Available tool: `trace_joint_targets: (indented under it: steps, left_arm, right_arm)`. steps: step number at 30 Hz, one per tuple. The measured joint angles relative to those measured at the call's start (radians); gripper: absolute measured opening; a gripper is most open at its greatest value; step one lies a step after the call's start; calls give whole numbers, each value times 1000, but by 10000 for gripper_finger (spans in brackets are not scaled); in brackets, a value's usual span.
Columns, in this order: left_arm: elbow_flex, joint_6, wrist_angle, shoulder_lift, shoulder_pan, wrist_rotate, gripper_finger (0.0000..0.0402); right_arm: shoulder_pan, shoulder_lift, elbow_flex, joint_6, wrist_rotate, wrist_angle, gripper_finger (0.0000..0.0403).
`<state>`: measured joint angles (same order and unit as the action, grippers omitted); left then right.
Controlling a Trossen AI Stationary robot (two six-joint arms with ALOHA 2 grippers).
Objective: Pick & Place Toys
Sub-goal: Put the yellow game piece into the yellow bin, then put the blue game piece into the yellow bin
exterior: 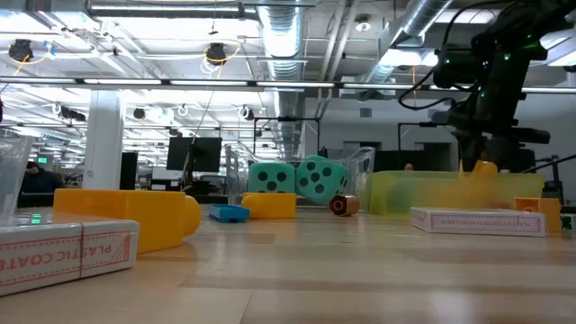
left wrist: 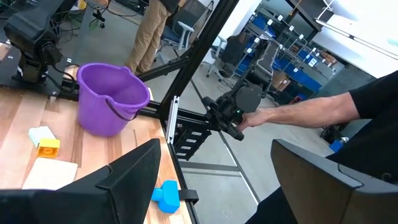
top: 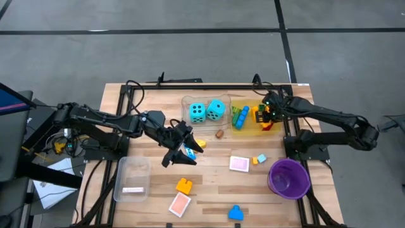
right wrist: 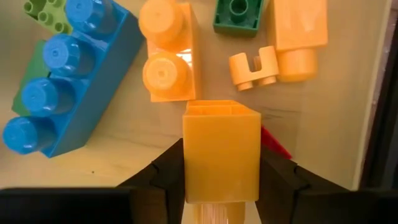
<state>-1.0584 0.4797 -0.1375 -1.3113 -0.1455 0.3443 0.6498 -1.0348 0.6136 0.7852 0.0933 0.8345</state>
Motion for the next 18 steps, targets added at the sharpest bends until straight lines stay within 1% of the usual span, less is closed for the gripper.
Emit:
trace_joint_targets:
  steps: [7,18]
  left_arm:
    - [0,0,0,0,0,0,301]
    - [0,0,0,0,0,0,301]
  right_arm:
    - [7,0,0,-34,0,-7,149]
    - [7,6,0,-61,-3,-5,217]
